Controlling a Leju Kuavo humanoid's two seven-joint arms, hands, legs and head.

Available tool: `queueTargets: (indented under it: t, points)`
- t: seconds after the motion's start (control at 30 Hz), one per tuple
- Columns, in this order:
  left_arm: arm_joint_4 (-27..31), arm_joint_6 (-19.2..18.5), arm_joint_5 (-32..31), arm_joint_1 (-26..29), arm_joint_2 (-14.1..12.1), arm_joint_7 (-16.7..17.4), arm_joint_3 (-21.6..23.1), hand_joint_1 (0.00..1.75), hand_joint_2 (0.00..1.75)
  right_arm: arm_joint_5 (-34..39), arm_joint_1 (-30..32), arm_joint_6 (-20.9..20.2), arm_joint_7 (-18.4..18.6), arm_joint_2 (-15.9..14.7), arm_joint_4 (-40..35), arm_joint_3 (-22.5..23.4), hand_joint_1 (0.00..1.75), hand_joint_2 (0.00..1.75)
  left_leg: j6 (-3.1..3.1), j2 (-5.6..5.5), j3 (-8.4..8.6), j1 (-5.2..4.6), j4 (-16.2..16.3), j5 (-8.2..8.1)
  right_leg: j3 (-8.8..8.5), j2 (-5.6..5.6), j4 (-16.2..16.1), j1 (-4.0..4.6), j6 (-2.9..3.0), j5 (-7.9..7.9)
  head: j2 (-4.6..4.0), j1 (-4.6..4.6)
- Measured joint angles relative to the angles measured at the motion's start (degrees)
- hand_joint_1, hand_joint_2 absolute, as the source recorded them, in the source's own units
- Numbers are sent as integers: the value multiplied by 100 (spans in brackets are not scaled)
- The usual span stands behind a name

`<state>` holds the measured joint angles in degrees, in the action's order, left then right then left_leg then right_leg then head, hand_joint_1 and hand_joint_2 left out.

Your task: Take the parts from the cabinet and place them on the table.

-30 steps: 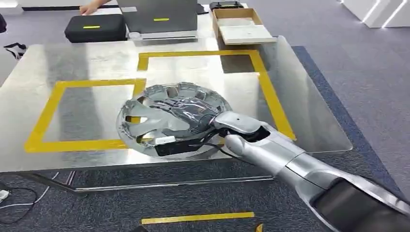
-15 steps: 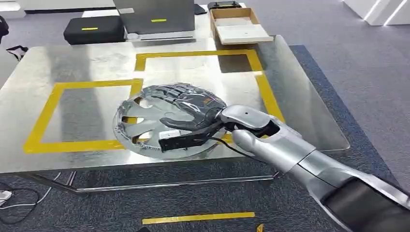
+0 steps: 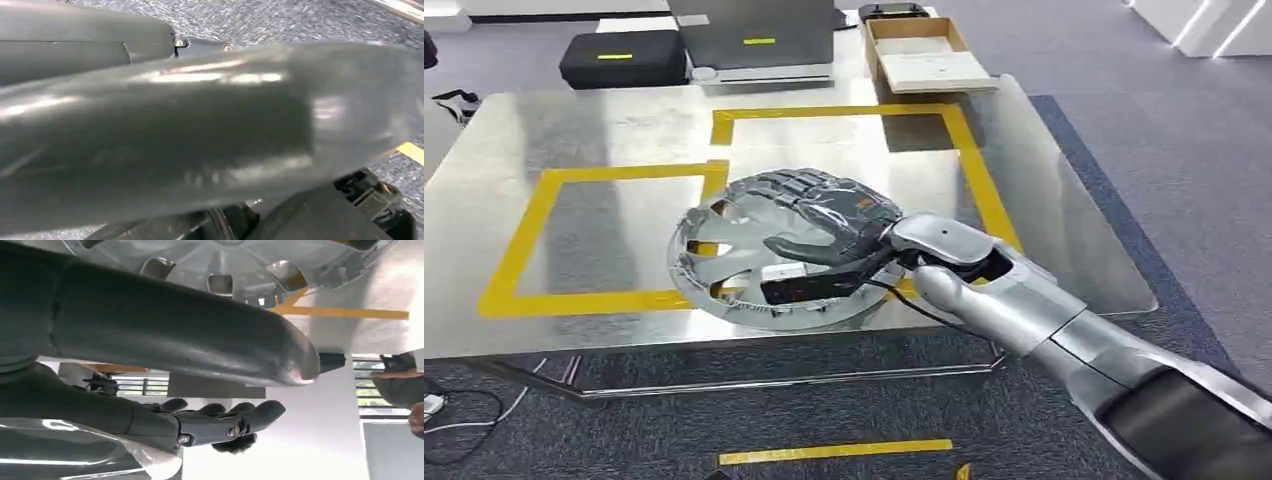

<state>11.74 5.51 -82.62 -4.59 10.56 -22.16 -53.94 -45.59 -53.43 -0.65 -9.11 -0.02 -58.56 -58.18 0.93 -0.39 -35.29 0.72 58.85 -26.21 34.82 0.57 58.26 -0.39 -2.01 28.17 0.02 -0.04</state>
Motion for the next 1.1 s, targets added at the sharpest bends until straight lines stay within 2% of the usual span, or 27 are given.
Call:
queueTargets:
  t: [0.03,0.07,0.1,0.13,0.17,0.2,0.23,0.3,0.33,0.37,0.47,0.5,0.53,0.57,0.63,0.67,0.7,0.73,0.77,0.8,0.83,0.87,0.97,1.0,1.03,1.07,1.1]
  points:
    - [0,26,4,-3,2,11,0,0,0,42,16,46,37,-61,-79,55,0,0,30,6,-1,-5,0,8,60,-5,147,-2,-16,122,0,20]
    - [0,55,20,-8,2,48,0,0,0,90,49,76,83,-166,-228,136,0,0,66,5,-5,-5,2,18,216,-6,514,0,-24,339,0,44]
    - [0,107,37,6,9,70,0,0,175,116,89,96,125,-307,-402,222,0,0,75,3,-5,-11,2,16,419,-7,969,0,-32,549,0,44]
    - [0,160,37,23,11,72,-2,0,175,125,142,96,150,-400,-562,284,0,0,89,5,-8,-18,7,24,621,-7,1411,0,-43,724,0,39]
    - [0,218,35,41,15,83,-2,0,175,148,203,100,177,-537,-731,364,0,0,89,2,-8,-20,8,24,768,-9,1721,0,-50,801,0,44]
    - [0,260,35,64,17,92,-2,0,175,164,284,100,181,-674,-903,454,0,0,91,1,-8,-23,8,25,779,-8,1728,0,-46,727,0,44]
    - [0,299,28,84,22,92,-2,0,175,173,362,100,186,-812,-1100,559,0,0,92,-10,-8,-26,8,26,654,-8,1468,1,-38,540,0,44]
    - [0,354,-9,108,44,92,2,0,175,166,473,115,199,-1065,-1443,763,0,0,91,-19,-5,-34,11,26,160,-9,511,5,9,78,0,42]
    - [0,378,-37,112,50,92,9,0,175,153,526,144,197,-1185,-1583,850,0,0,88,-18,-6,-34,14,27,-52,-14,104,10,36,-23,0,50]
    - [0,402,-53,108,63,87,15,0,175,142,589,197,194,-1301,-1740,947,0,0,66,-20,-42,-89,57,30,-171,-11,-56,22,29,1,0,39]
    - [0,433,-114,109,74,85,44,0,175,87,844,284,186,-1554,-2020,1132,0,0,-22,-17,-47,-60,38,88,-137,10,-6,35,44,-40,0,37]
    - [0,435,-120,110,72,85,57,0,0,68,908,308,186,-1617,-2083,1185,0,0,-41,-20,-57,-78,53,68,-128,-11,-48,-5,96,-84,0,39]
    - [0,435,-122,110,79,85,68,0,0,61,957,339,179,-1672,-2148,1235,0,0,-79,-3,-93,-67,136,-92,-119,-30,-60,-19,131,-122,0,26]
    - [0,435,-129,113,89,85,77,0,0,59,1006,373,173,-1729,-2225,1283,0,0,-113,3,-166,-60,413,-361,-91,-34,-60,-20,164,-143,0,-2]
    - [0,450,-129,110,96,85,96,0,0,50,1127,391,170,-1867,-2358,1366,0,0,-151,3,-412,-34,1244,-869,-33,-62,-58,-10,182,-191,0,-2]
    - [0,459,-129,112,107,83,98,0,0,44,1192,389,170,-1967,-2430,1412,0,0,-163,3,-490,-34,1606,-1039,12,-75,-52,-5,182,-223,0,-4]
    - [0,472,-129,116,116,81,101,0,0,30,1247,387,168,-2037,-2487,1449,0,0,-164,3,-451,-34,1671,-1050,62,-81,-44,-4,176,-256,0,-4]
    - [0,481,-133,117,118,81,103,0,0,17,1282,382,168,-2100,-2539,1492,0,0,-156,4,-310,-34,1512,-955,118,-81,-30,-3,168,-292,0,-4]
    - [0,494,-160,117,120,81,107,0,0,9,1300,380,166,-2148,-2583,1534,0,0,-137,4,-49,-34,1123,-781,172,-79,-19,-3,151,-326,0,-4]
    - [0,525,-175,114,122,81,120,0,0,0,1314,380,166,-2190,-2621,1576,0,0,-106,3,295,-35,592,-590,209,-73,-15,-3,132,-363,0,-6]
    - [0,568,-175,105,122,72,142,0,0,-9,1337,380,166,-2225,-2666,1620,0,0,-67,3,608,-39,124,-479,223,-70,-15,-4,107,-398,0,-7]
    - [0,601,-166,88,125,28,160,0,0,-24,1374,382,164,-2269,-2721,1674,0,0,-51,4,691,-72,-115,-539,257,-69,2,33,67,-429,0,-4]
    - [0,673,-59,102,149,-96,160,0,0,-48,1531,382,164,-2378,-2826,1733,0,0,31,-6,604,-120,-76,-427,275,-84,-50,-26,-39,-562,0,4]
    - [0,677,-50,120,164,-114,160,0,0,-48,1584,382,164,-2400,-2859,1753,0,0,72,-2,576,-103,-129,-333,301,-80,-73,-19,-76,-619,0,-2]
    - [-2,690,-42,109,170,-129,157,0,0,-50,1625,382,153,-2450,-2871,1774,0,0,112,29,509,-82,-171,-234,378,-61,-30,-38,-90,-481,0,-13]
    - [-2,691,-35,107,173,-140,155,0,0,-50,1644,382,155,-2492,-2887,1779,0,0,158,26,426,-76,-177,-167,510,-63,164,-39,-104,-162,0,20]
    - [-2,693,-35,109,177,-142,157,0,0,-53,1661,382,162,-2518,-2913,1794,0,0,189,29,354,-76,-177,-115,592,-62,538,-41,-124,198,0,33]
